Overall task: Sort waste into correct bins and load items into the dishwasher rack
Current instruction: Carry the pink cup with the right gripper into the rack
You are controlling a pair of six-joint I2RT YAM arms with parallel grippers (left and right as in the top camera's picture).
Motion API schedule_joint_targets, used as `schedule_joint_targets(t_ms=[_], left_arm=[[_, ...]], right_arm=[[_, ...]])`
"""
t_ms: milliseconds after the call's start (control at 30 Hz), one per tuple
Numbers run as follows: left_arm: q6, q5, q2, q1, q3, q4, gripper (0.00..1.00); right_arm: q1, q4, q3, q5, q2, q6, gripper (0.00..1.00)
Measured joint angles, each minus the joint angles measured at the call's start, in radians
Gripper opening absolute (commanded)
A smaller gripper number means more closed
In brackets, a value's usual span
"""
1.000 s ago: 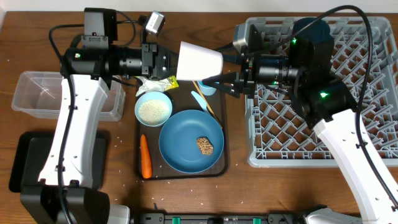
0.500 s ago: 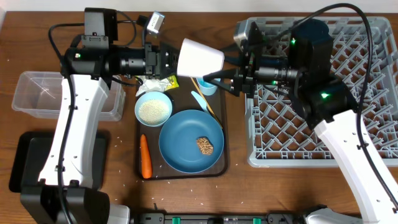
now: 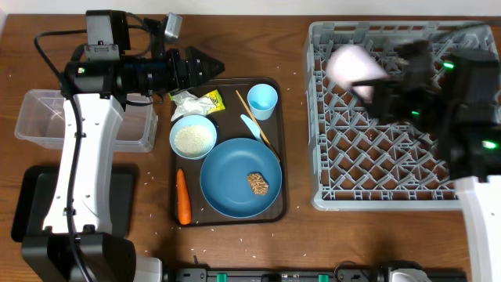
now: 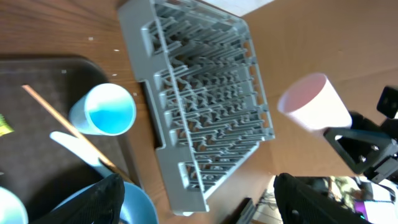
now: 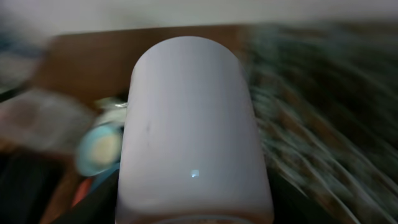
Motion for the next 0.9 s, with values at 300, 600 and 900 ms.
schedule_joint_targets(t_ms=[300,600,900], left_arm=[[0.0,-0.042,0.0,0.0,0.0,-0.002,0.79],[0.0,-0.042,0.0,0.0,0.0,-0.003,0.79],[0.0,-0.045,0.0,0.0,0.0,-0.003,0.79]], right_arm=[[-0.365,-0.326,0.0,0.187,-0.013,0.08,0.43],[-0.548,-0.423,0.0,0.33,0.101,0.111,0.41],[-0.57,-0.348,0.0,0.358,0.272,0.114,0.42]])
